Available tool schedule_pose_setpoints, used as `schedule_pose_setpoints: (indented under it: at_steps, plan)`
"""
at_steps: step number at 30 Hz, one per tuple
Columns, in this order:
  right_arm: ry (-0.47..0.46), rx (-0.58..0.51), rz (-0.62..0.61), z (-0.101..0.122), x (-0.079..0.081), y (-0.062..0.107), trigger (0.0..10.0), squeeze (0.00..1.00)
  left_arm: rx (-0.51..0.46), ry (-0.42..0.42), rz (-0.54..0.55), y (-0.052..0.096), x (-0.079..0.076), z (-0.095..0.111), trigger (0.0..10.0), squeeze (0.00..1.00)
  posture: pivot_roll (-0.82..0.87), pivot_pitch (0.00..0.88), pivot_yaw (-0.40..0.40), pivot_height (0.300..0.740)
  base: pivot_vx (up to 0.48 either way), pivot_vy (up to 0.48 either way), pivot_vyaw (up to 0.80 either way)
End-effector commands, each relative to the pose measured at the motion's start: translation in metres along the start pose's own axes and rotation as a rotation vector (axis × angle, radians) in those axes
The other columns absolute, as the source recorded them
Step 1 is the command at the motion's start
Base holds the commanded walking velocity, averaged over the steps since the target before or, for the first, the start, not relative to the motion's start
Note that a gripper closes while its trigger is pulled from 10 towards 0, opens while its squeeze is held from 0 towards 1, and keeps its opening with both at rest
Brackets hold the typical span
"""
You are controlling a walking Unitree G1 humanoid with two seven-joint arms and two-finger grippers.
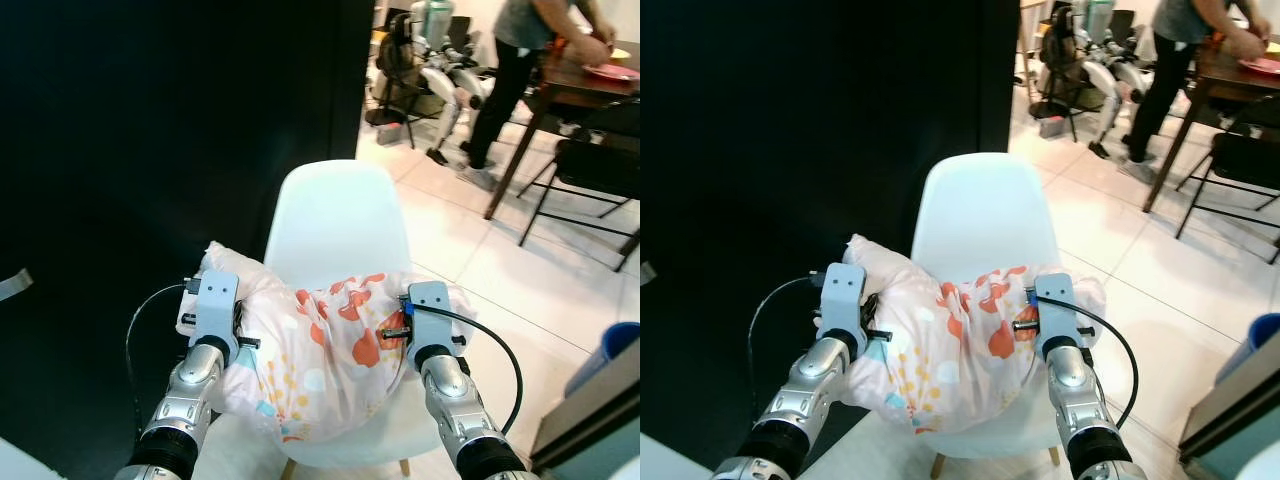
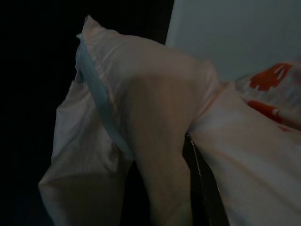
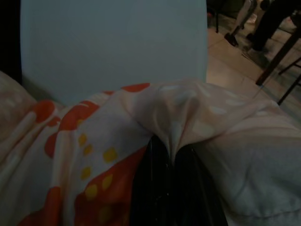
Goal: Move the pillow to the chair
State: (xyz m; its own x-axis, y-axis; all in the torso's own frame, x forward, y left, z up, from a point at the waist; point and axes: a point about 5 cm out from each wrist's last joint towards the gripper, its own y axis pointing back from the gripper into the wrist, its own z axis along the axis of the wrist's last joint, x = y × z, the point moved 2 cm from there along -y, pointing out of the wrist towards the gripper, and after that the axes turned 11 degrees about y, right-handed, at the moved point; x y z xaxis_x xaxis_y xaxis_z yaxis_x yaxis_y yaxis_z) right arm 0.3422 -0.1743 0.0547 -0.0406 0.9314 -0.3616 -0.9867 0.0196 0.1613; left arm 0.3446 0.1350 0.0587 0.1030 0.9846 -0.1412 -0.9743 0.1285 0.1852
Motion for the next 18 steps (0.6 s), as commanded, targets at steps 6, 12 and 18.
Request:
schedule_pose_setpoints:
  at_steps: [6, 12, 18]
  plan:
    - [0.038, -0.084, -0.023, 0.032, -0.013, -0.018, 10.0, 0.00, -0.038, -0.032, -0.133, -0.014, -0.030, 0.017, 10.0, 0.00, -0.02, 0.020, -0.005, 0.740, 0.000, 0.000, 0.00]
    - [0.003, -0.140, -0.056, 0.052, -0.021, -0.026, 10.0, 0.00, -0.246, 0.151, -0.289, -0.017, -0.058, 0.058, 10.0, 0.00, -0.02, 0.011, -0.015, 0.720, 0.000, 0.000, 0.00]
    - [0.029, -0.136, -0.066, 0.051, -0.022, -0.026, 10.0, 0.00, -0.228, 0.080, -0.330, -0.017, -0.065, 0.053, 10.0, 0.00, -0.02, 0.014, -0.014, 0.690, 0.000, 0.000, 0.00]
